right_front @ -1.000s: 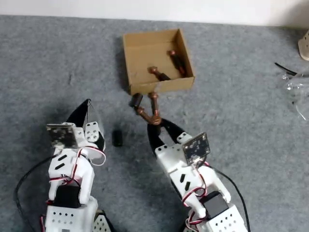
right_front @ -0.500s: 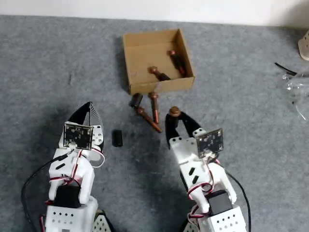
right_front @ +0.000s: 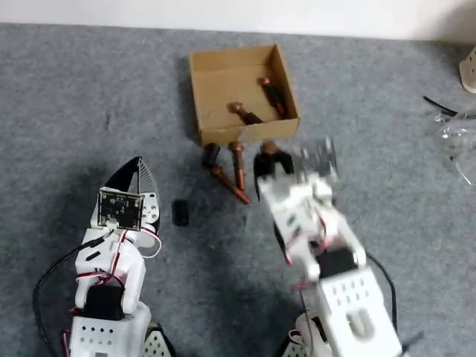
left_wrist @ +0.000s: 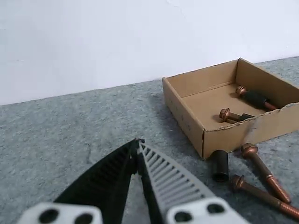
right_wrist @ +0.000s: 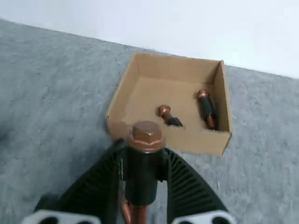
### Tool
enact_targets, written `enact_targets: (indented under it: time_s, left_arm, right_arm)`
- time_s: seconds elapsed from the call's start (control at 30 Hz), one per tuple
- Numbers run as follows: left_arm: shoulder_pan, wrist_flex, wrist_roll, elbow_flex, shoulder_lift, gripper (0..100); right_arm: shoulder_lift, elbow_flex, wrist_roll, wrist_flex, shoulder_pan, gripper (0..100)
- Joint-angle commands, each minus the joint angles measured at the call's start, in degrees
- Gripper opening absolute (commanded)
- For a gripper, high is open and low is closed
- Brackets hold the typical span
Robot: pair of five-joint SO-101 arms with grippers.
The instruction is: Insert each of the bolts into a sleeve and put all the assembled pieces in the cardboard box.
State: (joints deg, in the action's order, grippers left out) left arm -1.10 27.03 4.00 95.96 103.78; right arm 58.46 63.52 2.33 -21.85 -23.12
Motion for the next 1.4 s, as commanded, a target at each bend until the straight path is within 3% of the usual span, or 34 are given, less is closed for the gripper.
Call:
enact_targets:
  time_s: [0.0, 0.4, 0.6, 0.9, 1.37]
  left_arm:
    - [-0.48, 0.09, 0.35, 1.19, 0.48, 1]
    - [-0.40, 0.09, 0.35, 1.19, 0.48, 1]
    - [-0.22, 0.00, 0.35, 1.19, 0.48, 1]
    - [-0.13, 0.00, 0.44, 1.19, 0.48, 1]
    - [-0.13, 0.00, 0.44, 1.19, 0.48, 1]
  right_arm:
    - [-20.35, -20.53, 0.44, 0.04, 0.75, 0.4]
    - [-70.20, -67.74, 0.18, -0.22, 11.03, 0.4]
    - [-85.85, -87.52, 0.35, -14.20, 12.70, 0.4]
    - [-101.49, -111.87, 0.44, -31.52, 12.09, 0.4]
    - [-113.71, -128.92, 0.44, -44.62, 7.52, 2.2]
